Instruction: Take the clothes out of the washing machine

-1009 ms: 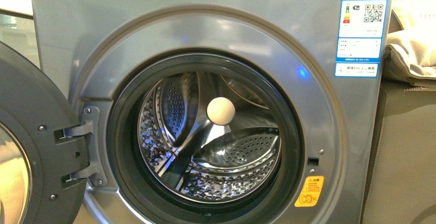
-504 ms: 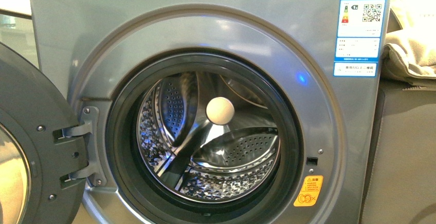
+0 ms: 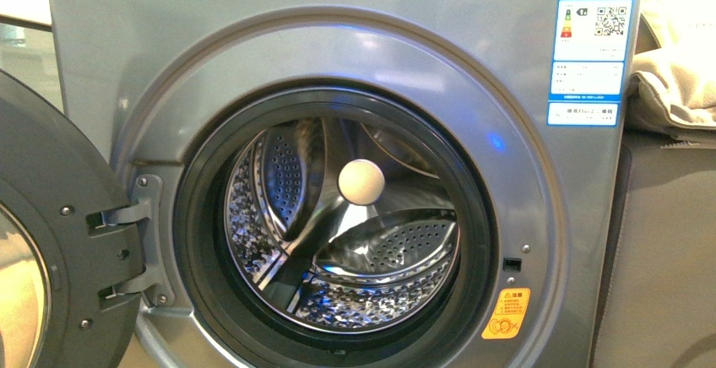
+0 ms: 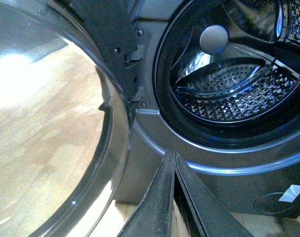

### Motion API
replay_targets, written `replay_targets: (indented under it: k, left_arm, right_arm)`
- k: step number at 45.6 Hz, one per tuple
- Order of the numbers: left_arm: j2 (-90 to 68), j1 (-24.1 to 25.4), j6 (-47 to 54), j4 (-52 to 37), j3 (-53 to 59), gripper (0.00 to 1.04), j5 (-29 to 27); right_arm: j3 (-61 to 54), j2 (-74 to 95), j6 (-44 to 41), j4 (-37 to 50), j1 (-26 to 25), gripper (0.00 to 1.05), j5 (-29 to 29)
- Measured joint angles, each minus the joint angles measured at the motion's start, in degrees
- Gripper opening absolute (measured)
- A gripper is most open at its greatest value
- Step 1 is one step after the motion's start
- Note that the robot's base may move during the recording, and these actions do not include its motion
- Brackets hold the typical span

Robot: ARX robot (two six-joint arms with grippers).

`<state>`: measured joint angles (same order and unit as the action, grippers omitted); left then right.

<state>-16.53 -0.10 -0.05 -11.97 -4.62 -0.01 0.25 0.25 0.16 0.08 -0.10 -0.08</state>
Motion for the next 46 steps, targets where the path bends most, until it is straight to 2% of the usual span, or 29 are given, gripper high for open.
replay_targets:
  k: [18,23,46]
  left_arm:
    - [6.84,0.0,0.0,2.91,3.32,0.04,0.0]
    - [14.67,-0.02,-0.02,11.58,4.11,0.04,0.0]
    - [16.28,-0.02,-0.02,11.93,4.11,0.04,0.0]
  right_arm:
    - [0.0,0.0,0.0,-0.04,0.0,0.02,0.02]
    - [0.0,0.0,0.0,-0.04,0.0,0.02,0.02]
    - [0.0,0.0,0.0,-0.04,0.0,0.02,0.02]
